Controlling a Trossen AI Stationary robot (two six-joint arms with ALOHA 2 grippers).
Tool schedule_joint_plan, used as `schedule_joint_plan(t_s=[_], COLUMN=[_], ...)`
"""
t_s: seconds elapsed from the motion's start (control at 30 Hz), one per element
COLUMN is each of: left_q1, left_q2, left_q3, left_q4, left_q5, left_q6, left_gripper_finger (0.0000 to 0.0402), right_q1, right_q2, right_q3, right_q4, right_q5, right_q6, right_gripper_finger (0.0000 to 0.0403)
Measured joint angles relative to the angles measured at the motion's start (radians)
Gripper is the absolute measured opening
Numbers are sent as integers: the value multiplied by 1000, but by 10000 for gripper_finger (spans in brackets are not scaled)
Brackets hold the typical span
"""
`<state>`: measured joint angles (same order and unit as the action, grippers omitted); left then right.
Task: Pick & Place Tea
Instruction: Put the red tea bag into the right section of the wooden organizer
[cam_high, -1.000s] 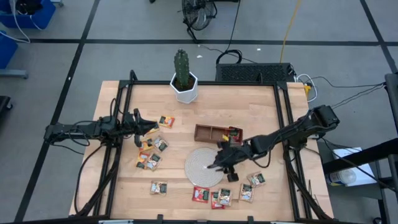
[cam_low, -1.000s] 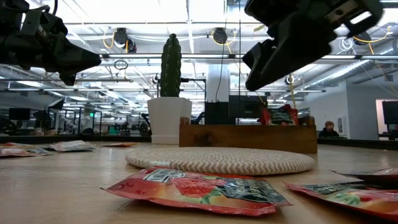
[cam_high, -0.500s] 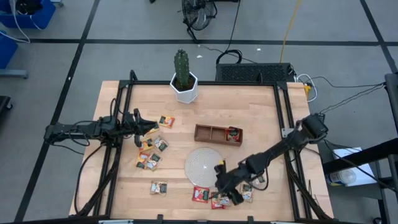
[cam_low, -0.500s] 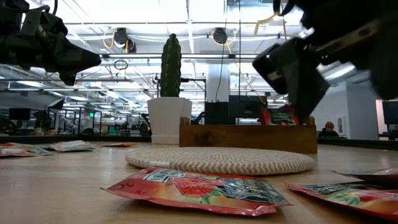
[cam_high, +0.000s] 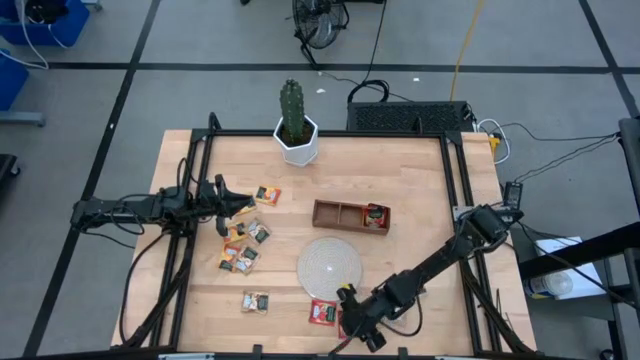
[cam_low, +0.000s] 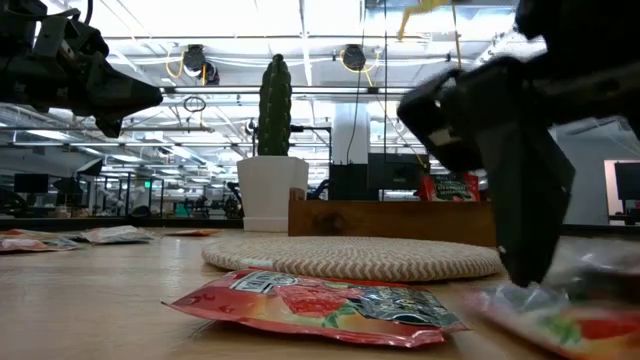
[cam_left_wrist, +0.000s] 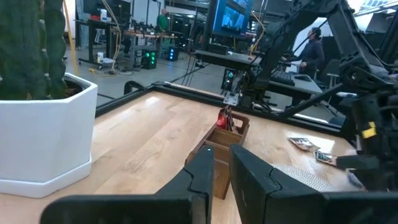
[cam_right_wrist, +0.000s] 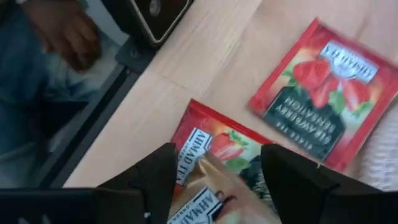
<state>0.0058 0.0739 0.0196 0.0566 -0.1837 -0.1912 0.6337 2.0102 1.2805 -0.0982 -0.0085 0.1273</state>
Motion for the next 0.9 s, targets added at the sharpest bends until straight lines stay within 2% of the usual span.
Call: schedule_joint_plan(t_s=[0.13, 0.3, 0.67, 0.9], left_q1=[0, 0, 0, 0], left_q2=[0, 0, 0, 0], left_q3=[0, 0, 0, 0], left_q4=[0, 5, -1, 0], left_q5=[0, 0, 0, 0], left_q6=[0, 0, 0, 0], left_gripper_finger=[51, 51, 51, 51], right_q1=[29, 36, 33, 33], right_q2=[18, 18, 29, 31], right_q3=[50, 50, 46, 44], right_q4=[-50, -164, -262, -293], right_q5=[80, 141, 135, 94], right_q6=[-20, 8, 139, 195], right_gripper_finger=[217, 218, 214, 178])
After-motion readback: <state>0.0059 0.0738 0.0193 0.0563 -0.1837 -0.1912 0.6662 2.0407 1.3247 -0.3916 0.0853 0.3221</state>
